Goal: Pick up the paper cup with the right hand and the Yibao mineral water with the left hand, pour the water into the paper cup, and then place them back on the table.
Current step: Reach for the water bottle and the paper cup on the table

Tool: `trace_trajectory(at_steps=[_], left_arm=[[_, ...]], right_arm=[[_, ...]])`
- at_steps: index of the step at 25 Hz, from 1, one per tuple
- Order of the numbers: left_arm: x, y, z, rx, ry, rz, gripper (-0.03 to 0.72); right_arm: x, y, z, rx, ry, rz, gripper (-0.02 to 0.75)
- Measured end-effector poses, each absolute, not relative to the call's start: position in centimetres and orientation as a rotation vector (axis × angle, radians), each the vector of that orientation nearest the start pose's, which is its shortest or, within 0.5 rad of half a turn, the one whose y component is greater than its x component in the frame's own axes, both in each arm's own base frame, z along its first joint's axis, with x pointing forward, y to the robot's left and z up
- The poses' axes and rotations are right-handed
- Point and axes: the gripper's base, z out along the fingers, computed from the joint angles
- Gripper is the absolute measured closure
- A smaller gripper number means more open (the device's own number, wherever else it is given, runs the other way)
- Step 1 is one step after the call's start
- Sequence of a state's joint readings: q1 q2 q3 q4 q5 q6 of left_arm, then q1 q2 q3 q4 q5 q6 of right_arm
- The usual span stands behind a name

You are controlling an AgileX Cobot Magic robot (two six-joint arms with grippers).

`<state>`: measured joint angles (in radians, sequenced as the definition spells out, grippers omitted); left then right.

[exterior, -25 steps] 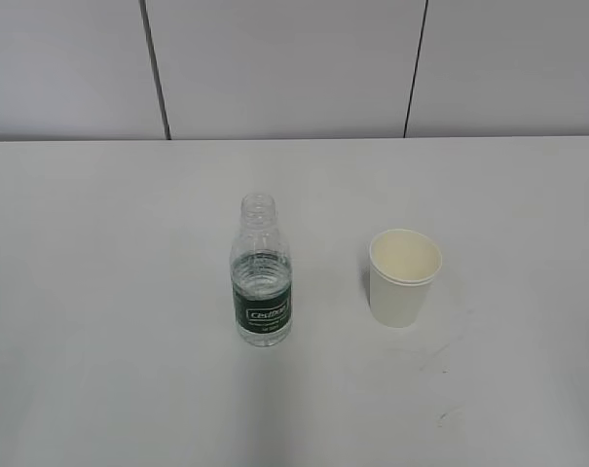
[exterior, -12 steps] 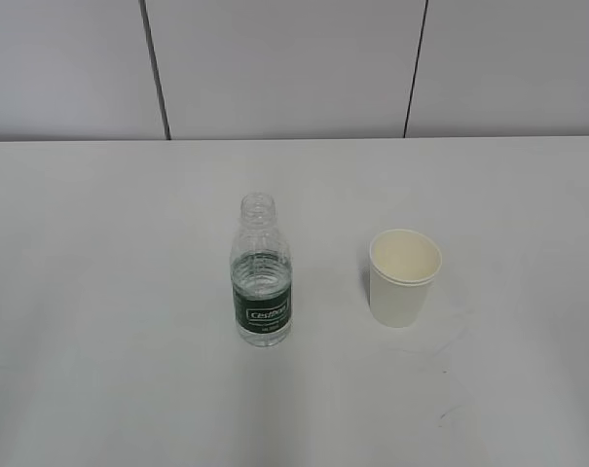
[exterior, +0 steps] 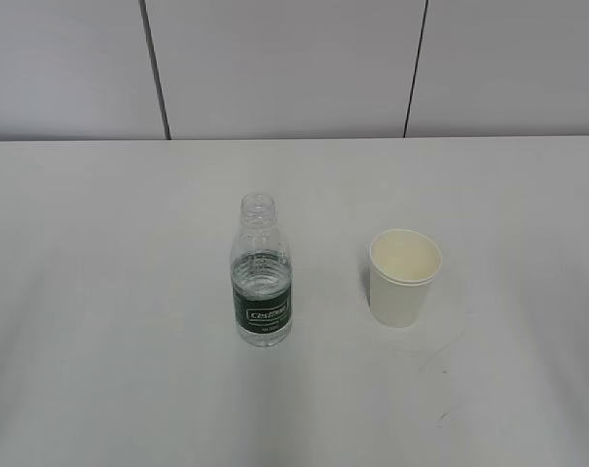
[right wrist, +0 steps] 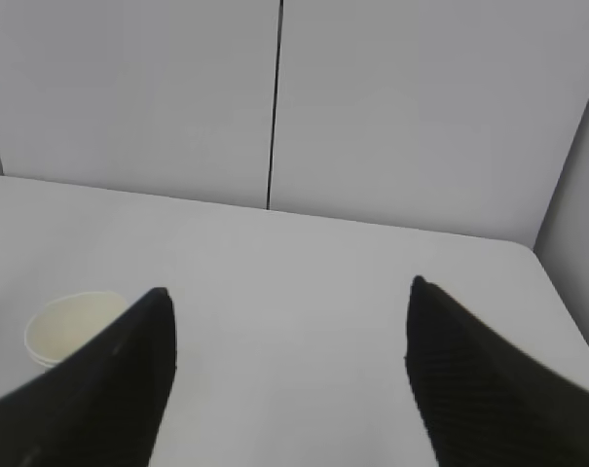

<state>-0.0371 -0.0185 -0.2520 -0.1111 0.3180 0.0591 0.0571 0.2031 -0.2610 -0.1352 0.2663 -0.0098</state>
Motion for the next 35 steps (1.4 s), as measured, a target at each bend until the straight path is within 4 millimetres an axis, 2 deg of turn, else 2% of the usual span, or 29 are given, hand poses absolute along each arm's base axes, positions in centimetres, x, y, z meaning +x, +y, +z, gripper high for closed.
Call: trace_trajectory(at_steps=[6,18,23,30,35], left_arm=[[4.9,-0.3,26.1,0.004,1.497,-0.084,0.198],[10.2,-0.3,25.4,-0.004,1.608,-0.044,0.198],[12.8,-0.3,24.1,0.016,1.694,-0.018,0.198],[15.5,-0.4,22.4,-0.017,1.753,-0.041,0.198],[16.9,-1.2,21.5,0.098,1.755,-0.065,0.198]], right_arm=[[9.0,0.5,24.2,-0.174,1.685,-0.073,0.162],[12.9,1.2,22.6,-0.21,1.683,-0.025,0.162],[15.0,1.6,21.8,-0.218,1.664,0.007,0.162],[17.6,2.1,20.2,-0.227,1.614,0.058,0.162],[18.8,2.6,18.3,-0.268,1.656,0.091,0.162]])
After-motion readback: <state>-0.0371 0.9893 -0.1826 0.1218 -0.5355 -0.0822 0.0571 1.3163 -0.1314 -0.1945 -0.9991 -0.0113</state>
